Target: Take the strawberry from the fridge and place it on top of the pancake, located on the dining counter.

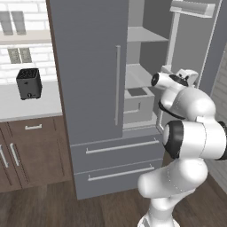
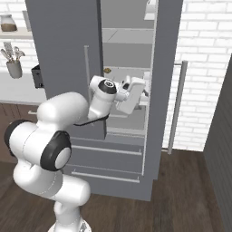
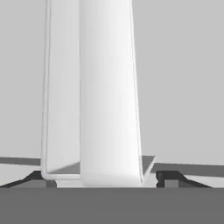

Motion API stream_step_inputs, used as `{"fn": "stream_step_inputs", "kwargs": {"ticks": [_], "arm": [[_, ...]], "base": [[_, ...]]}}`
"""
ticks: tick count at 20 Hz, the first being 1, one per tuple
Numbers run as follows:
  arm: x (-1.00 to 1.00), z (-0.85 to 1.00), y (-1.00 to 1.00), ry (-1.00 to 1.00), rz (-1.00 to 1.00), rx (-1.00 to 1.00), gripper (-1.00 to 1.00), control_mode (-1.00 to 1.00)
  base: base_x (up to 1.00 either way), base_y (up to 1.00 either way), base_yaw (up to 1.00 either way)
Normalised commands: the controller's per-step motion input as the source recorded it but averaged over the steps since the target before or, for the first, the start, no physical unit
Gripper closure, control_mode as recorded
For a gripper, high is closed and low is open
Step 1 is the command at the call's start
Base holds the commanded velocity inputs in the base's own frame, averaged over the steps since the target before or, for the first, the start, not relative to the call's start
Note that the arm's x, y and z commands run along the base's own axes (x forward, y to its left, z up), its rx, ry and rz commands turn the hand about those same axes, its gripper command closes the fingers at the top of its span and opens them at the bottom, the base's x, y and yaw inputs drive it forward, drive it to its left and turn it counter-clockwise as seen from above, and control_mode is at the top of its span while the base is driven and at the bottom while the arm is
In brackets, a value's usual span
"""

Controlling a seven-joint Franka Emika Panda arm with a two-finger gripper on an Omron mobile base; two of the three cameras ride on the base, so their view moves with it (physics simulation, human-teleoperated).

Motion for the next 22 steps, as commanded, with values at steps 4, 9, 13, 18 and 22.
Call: {"fn": "stream_step_inputs", "kwargs": {"ticks": [4, 9, 13, 18, 22], "arm": [[-0.06, 0.14, 0.41, -0.02, 0.0, 0.09, -1.0, -1.0], [-0.01, 0.05, 0.99, -0.15, -0.04, 0.13, -1.0, -1.0], [0.18, -0.93, 1.0, -0.02, -0.11, 0.45, -1.0, -1.0], [0.05, -0.94, 1.0, 0.0, -0.07, 0.84, -1.0, -1.0], [0.09, -0.54, 0.88, -0.07, -0.07, 0.86, -1.0, -1.0]], "base": [[0.0, 0.0, 0.0], [0.0, 0.0, 0.0], [0.0, 0.0, 0.0], [0.0, 0.0, 0.0], [0.0, 0.0, 0.0]]}}
